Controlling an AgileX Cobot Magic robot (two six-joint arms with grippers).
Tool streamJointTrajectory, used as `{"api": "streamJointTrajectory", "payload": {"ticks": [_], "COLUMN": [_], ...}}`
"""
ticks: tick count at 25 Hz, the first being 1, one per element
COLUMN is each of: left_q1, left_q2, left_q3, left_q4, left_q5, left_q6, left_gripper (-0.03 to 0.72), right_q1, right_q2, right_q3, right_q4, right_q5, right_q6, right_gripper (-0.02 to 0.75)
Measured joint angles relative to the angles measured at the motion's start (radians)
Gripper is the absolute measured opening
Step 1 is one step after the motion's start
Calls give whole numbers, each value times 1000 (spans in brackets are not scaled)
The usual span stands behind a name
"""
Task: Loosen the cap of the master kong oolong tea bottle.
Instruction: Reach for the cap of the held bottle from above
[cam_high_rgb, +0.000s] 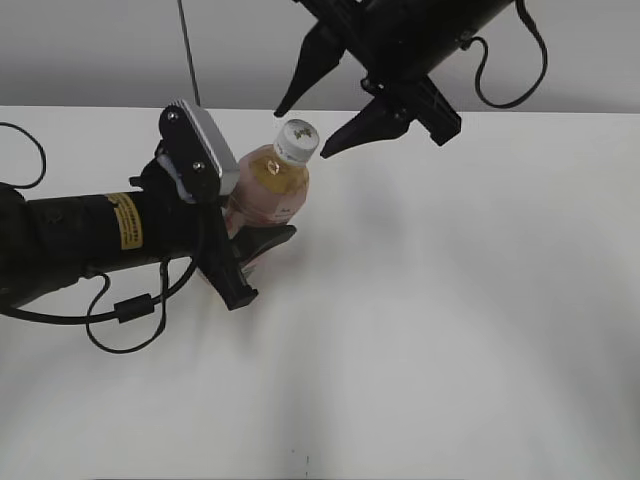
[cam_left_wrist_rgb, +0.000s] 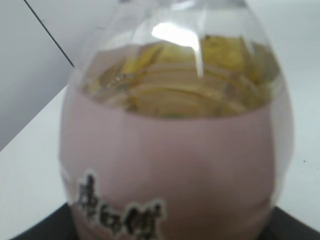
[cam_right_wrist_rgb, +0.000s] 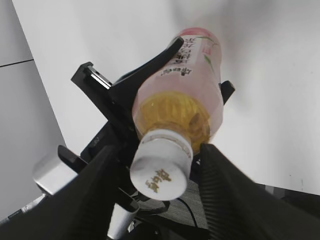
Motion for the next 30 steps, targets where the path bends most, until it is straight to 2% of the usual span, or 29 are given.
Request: {"api": "streamJointTrajectory", "payload": {"ticks": [26,28,30], "left_q1": [0,0,0], "left_q2": [0,0,0], "left_q3": [0,0,0], "left_q4": [0,0,0], "left_q5": [-1,-1,-1], "left_q6": [0,0,0], "left_gripper": [389,389,389], "right_q1": [20,20,20], "right_q2": [17,18,18], "right_q3": [0,0,0], "right_q4": [11,9,9], "right_q5": [-9,-9,-8], "right_q6": [3,3,0], "right_gripper": [395,381,333]}}
